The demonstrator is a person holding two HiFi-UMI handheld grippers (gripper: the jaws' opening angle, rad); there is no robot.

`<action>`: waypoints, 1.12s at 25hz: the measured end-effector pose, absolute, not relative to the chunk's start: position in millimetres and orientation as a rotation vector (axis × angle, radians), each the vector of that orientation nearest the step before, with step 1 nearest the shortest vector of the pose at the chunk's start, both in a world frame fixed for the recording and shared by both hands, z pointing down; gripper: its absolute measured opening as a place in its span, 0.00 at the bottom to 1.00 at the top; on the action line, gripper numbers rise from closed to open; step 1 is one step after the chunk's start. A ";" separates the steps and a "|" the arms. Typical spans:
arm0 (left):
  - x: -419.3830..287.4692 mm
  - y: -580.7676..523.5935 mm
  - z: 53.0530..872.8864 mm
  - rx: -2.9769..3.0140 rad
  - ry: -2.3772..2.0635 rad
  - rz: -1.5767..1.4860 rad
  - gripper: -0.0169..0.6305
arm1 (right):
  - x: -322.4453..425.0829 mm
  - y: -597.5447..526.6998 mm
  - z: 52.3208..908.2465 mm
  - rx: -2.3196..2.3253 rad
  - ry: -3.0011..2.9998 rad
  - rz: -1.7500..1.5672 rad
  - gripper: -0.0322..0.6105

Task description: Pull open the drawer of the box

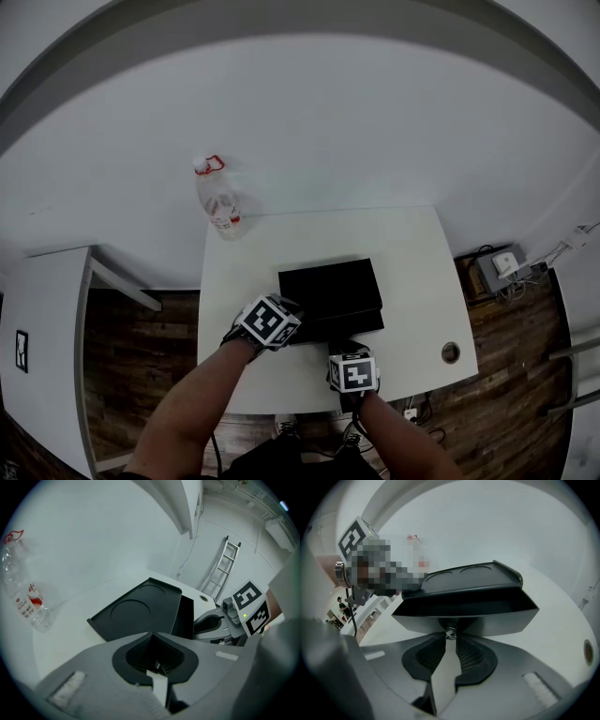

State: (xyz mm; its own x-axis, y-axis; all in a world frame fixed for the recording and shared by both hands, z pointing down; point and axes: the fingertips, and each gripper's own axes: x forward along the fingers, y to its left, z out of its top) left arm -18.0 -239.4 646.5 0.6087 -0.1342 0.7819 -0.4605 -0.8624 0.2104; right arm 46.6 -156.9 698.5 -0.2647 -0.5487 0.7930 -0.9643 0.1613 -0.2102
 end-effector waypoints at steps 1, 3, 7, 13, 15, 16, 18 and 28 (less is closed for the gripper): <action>-18.4 -240.1 645.4 2.444 -0.480 1.143 0.03 | 46.5 -154.3 698.4 1.431 -1.888 0.978 0.16; -18.1 -239.6 646.7 2.442 -0.475 1.140 0.03 | 46.2 -148.6 698.5 1.431 -1.884 0.985 0.16; -17.9 -239.1 648.2 2.436 -0.467 1.136 0.03 | 45.9 -138.3 698.3 1.438 -1.876 1.003 0.16; -17.7 -240.2 648.6 2.432 -0.469 1.133 0.03 | 46.1 -126.3 698.6 1.445 -1.865 1.021 0.16; -18.0 -239.3 649.0 2.431 -0.465 1.134 0.03 | 45.4 -120.9 699.1 1.445 -1.862 1.026 0.16; -18.1 -238.8 649.3 2.431 -0.462 1.134 0.03 | 44.9 -117.8 699.5 1.444 -1.861 1.029 0.16; -18.0 -238.9 649.6 2.432 -0.454 1.136 0.03 | 43.5 -112.3 699.9 1.444 -1.860 1.036 0.16; -16.5 -238.3 648.4 2.441 -0.449 1.136 0.03 | 39.7 -87.0 704.0 1.420 -1.846 1.070 0.16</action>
State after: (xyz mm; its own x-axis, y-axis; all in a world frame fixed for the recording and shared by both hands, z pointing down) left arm -16.5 -238.3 648.4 0.6161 -0.1154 0.7792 -0.4487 -0.8644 0.2268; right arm 39.7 -87.0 704.0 -0.2730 -0.5049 0.8189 -0.9615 0.1159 -0.2491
